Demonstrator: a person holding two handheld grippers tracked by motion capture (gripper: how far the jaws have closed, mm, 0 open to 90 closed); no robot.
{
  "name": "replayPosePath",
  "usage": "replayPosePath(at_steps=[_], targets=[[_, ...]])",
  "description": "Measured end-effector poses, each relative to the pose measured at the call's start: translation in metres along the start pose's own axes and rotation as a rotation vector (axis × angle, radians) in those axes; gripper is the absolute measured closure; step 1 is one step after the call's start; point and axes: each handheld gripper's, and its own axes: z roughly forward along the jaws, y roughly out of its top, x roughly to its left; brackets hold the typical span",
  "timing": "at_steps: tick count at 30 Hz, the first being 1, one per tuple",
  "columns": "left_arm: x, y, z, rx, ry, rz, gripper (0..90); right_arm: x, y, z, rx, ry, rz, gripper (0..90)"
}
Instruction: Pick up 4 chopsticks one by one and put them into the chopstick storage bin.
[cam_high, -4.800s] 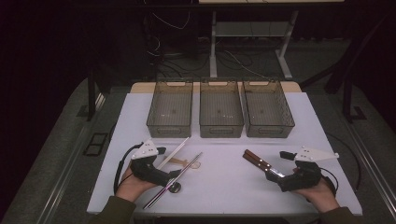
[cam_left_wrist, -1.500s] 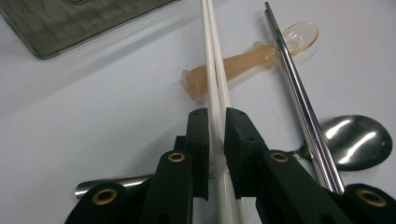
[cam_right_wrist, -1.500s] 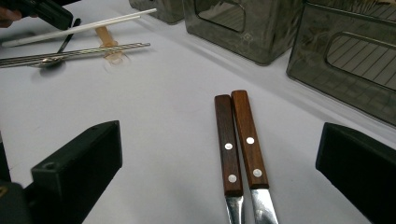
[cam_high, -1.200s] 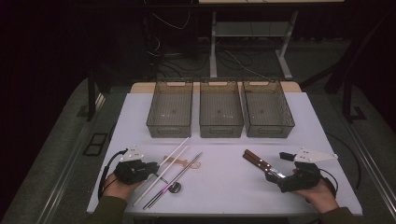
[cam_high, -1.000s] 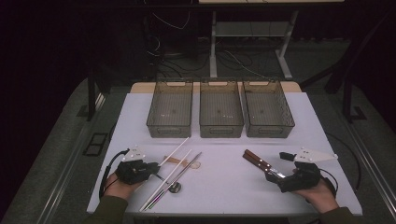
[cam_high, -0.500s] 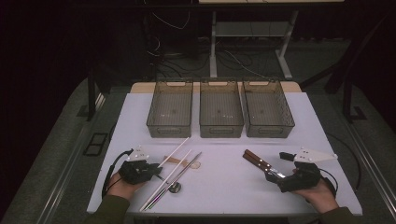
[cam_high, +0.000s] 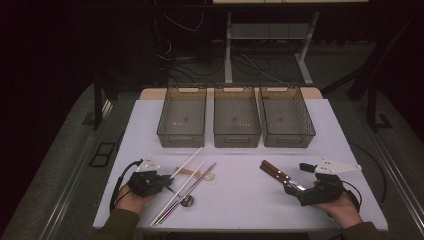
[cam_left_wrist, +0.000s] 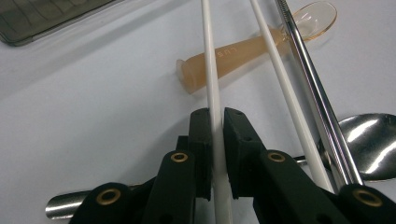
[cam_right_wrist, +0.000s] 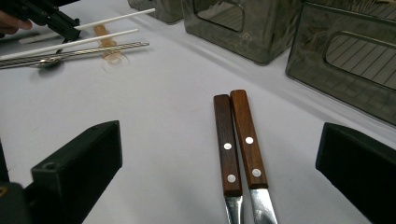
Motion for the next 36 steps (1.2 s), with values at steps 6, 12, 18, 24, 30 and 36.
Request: replayPosePath(at_steps=[6, 12, 18, 24, 30, 36], targets=[[0.0002, 0.0003, 0.0, 0.001, 0.004, -0.009, 82.7, 0.0, 0.0, -0.0001, 0.0, 0.0, 0.001, 0.7], [0.0, 0.0013, 0.0, 0.003, 0.002, -0.017, 83.1, -0.0002, 0.0, -0.0003, -0.001, -0.001, 0.0, 0.7], [0.0004, 0.0024, -0.0013, 0.001, -0.003, -0.019, 83.4, -0.0002, -0.0001, -0.0002, -0.003, 0.002, 0.001, 0.7], [0.0011, 0.003, -0.0032, 0.003, -0.012, -0.02, 83.4, -0.0002, -0.0013, 0.0019, -0.003, 0.015, 0.01, 0.7], [0.0012, 0.004, -0.0049, 0.013, -0.014, -0.02, 83.4, -0.0003, -0.0024, 0.0076, 0.014, 0.021, 0.008, 0.7], [0.0004, 0.0046, -0.007, 0.003, -0.013, -0.023, 83.6, 0.0001, -0.0025, 0.008, 0.018, 0.023, 0.01, 0.7]])
